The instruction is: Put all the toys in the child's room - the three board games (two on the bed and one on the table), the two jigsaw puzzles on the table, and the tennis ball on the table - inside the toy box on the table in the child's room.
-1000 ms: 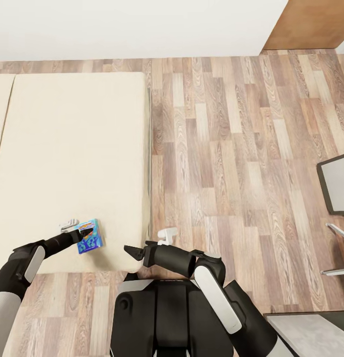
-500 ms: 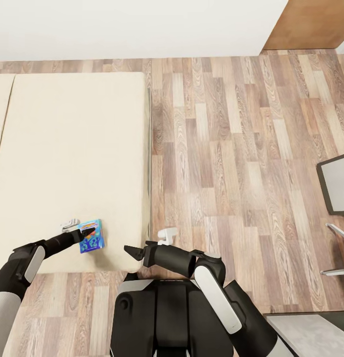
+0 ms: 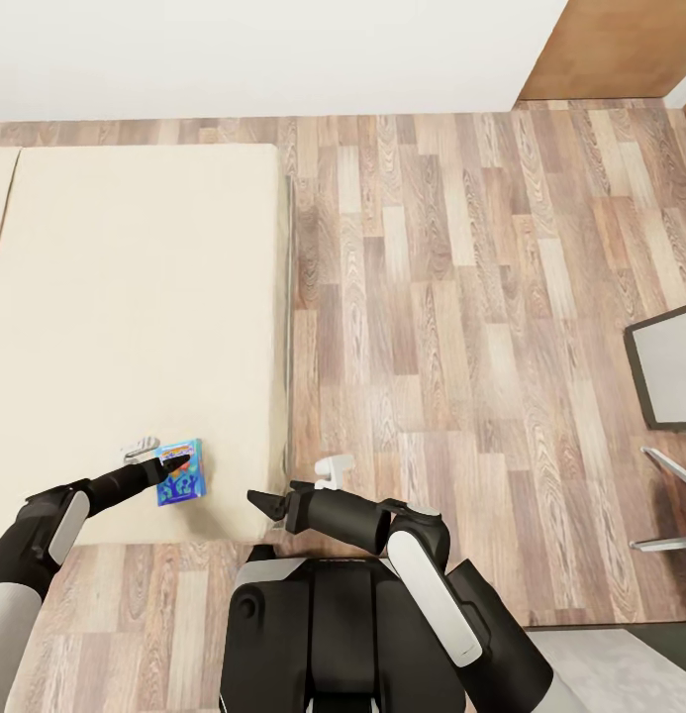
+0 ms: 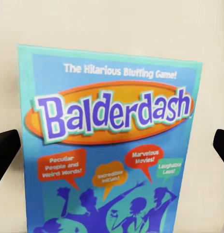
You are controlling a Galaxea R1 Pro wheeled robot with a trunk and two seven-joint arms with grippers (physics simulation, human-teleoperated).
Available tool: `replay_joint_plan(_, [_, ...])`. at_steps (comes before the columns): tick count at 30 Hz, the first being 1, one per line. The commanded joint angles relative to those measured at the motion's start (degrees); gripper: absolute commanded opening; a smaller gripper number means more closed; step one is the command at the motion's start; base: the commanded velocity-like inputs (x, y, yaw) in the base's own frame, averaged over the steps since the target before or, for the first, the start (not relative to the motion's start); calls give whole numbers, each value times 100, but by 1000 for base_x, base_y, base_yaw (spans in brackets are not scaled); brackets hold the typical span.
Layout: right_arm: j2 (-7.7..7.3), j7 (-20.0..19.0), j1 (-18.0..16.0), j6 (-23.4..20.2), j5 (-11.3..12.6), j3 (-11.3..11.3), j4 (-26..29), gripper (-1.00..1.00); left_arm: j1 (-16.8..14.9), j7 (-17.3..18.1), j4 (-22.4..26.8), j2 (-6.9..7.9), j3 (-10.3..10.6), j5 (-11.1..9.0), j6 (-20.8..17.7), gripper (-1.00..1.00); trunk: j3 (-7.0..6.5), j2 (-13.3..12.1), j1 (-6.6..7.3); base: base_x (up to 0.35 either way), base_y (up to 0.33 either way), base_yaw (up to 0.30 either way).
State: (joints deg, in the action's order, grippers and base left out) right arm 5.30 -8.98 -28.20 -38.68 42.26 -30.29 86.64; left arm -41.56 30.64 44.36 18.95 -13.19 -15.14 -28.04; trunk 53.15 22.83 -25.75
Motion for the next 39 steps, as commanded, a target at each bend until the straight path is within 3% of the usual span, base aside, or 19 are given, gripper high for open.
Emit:
replay_joint_plan(1, [3, -16, -2, -27, -7, 5, 2, 100, -2, 12, 2, 0, -11, -34, -47, 100, 6, 9, -3, 0, -58, 0])
replay_joint_plan(17, [4, -16, -2, -26, -7, 5, 2, 100, -2, 15, 2, 4, -16, -38, -52, 100, 6, 9, -3, 0, -101, 0])
replay_joint_plan(39, [1, -16, -2, -29, -7, 5, 2, 100, -2, 21, 2, 7, -17, -36, -53, 100, 6, 9, -3, 0, 15, 0])
